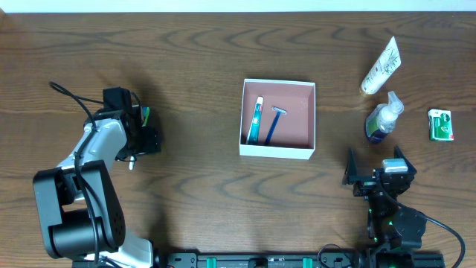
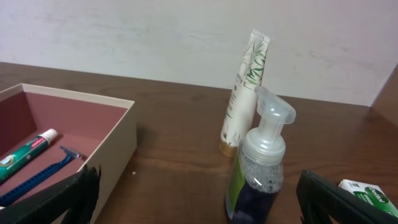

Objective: Pack container
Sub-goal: 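Lower the left gripper and grasp the toothbrush handle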

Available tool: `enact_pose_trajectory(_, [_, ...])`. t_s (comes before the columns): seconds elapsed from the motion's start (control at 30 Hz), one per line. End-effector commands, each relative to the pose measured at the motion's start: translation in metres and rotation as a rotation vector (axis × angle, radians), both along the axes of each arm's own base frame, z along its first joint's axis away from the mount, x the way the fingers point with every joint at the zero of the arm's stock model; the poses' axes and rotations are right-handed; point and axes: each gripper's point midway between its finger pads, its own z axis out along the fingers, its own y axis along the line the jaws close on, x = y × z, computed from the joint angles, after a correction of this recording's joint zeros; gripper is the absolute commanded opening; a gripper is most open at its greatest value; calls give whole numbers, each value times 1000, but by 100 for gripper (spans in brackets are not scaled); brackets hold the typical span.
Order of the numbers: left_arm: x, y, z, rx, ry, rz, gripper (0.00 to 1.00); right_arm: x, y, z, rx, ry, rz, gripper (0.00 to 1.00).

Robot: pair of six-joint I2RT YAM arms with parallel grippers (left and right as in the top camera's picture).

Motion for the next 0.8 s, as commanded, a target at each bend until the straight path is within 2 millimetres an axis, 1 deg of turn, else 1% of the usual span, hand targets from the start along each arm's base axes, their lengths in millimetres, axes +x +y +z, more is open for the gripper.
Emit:
enact_pose_trajectory(0.0, [-9, -7, -5, -47, 25, 14, 72, 0, 1, -1, -13, 0, 5, 99])
enact_pose_trajectory(0.23, [-9, -8, -5, -55, 25, 19, 72, 0, 1, -1, -13, 0, 5, 99])
enact_pose_trajectory(0.37, [-4, -2, -5, -21, 8, 23, 72, 0, 1, -1, -13, 0, 5, 99])
enact_pose_trajectory(0.5, [-3, -2, -5, -21, 4, 23, 72, 0, 1, -1, -13, 0, 5, 99])
enact_pose_trajectory(0.6, [-2, -1, -4, -18, -3, 20, 68, 0, 1, -1, -13, 0, 5, 99])
enact_pose_trajectory(0.77, [6, 2, -3, -3, -35, 5, 68, 0, 1, -1, -13, 0, 5, 99])
